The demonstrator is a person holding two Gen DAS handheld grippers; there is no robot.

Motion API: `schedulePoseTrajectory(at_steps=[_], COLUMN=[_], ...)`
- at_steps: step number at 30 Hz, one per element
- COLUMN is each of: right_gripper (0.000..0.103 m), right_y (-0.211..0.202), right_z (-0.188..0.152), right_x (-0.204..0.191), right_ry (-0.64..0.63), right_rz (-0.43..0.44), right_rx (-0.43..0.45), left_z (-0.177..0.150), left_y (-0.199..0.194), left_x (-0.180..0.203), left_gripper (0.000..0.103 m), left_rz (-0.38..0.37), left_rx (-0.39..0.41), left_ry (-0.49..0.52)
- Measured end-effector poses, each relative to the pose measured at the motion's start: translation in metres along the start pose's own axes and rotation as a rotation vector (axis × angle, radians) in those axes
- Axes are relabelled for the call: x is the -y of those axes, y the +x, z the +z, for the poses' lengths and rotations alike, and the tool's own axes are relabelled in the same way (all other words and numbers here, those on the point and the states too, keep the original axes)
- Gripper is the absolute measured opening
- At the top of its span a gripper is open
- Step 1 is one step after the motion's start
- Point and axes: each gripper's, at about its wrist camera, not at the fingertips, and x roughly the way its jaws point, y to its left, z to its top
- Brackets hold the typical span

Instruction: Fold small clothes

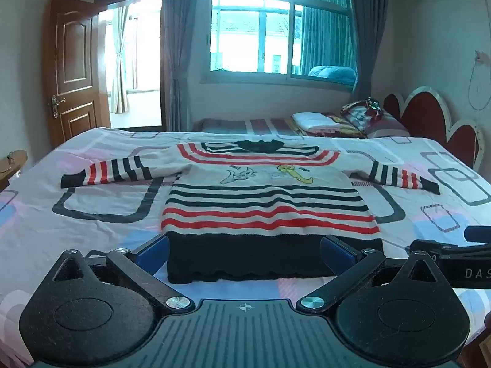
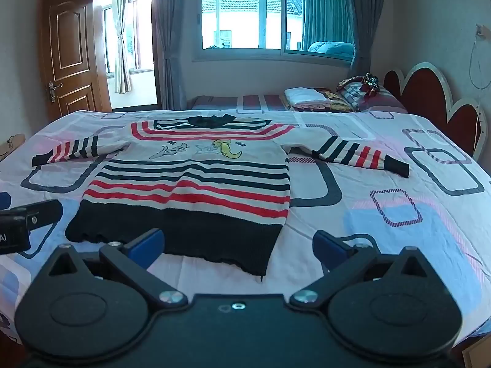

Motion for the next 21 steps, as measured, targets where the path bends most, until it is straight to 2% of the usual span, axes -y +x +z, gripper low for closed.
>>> schedulePoseTrajectory(at_steps=[3, 14, 21], right_gripper=[0.102, 0.102, 0.102], right_y=[-0.001, -0.003, -0.001], right_z=[0.000, 0.005, 0.002], right_x=[-0.003, 0.009, 0.003], right_ry=[-0.002, 0.017, 0.010], right_rz=[-0.002, 0.017, 0.010], right_rx=[0.007, -0.009, -0.008], left_z=[-0.003, -0.002, -0.003], left_y=[-0.008, -0.006, -0.006], left_x=[0.004, 0.007, 0.008], left_gripper=[0.103, 0.103, 0.103], left_rz=[0.002, 0.007, 0.008], left_rx=[0.037, 0.029, 0.027], left_ry=[0.011, 0.014, 0.018])
